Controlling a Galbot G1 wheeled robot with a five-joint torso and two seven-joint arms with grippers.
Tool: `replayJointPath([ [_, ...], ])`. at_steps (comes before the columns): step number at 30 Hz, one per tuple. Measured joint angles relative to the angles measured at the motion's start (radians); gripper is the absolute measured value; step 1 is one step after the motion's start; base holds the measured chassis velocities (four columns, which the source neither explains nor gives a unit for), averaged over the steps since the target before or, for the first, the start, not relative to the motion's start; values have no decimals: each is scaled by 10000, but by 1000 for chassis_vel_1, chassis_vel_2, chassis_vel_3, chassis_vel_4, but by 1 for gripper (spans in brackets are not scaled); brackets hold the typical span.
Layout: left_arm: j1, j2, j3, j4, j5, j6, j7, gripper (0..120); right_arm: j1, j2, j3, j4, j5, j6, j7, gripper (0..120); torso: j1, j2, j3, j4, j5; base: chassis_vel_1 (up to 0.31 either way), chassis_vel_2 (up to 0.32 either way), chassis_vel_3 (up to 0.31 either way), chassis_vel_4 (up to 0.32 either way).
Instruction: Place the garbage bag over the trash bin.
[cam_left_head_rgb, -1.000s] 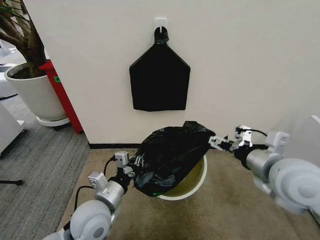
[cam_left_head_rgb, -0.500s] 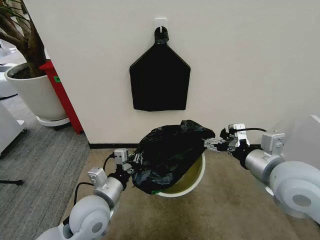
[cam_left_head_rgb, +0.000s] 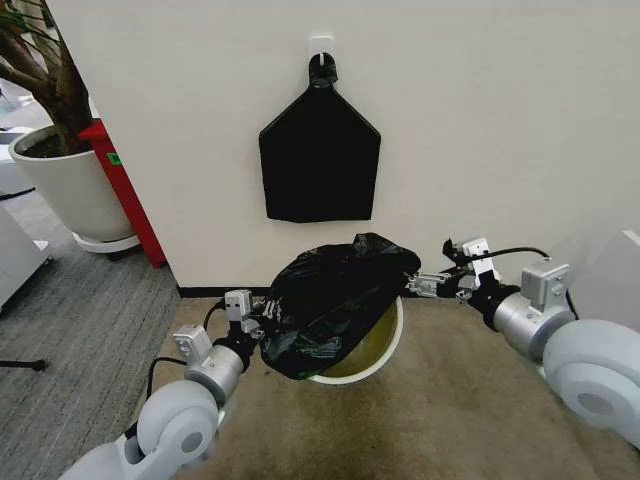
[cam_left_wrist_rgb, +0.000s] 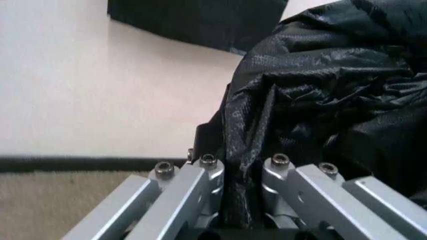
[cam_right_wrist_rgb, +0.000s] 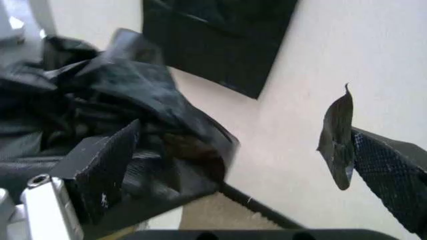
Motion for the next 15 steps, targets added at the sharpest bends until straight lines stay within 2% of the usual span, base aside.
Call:
replayJointPath([
  [6,-46,195,-22,-85,654,-104,325,4,94,-377,-180,-74,-1035,-24,-1108,100,0,0,0,0,2,0,0,0,0],
  [15,83,340,-24,-129,1508,-317,839,4,349,-537,-155,-194,-795,289,-1004,100,0,0,0,0,4,0,0,0,0],
])
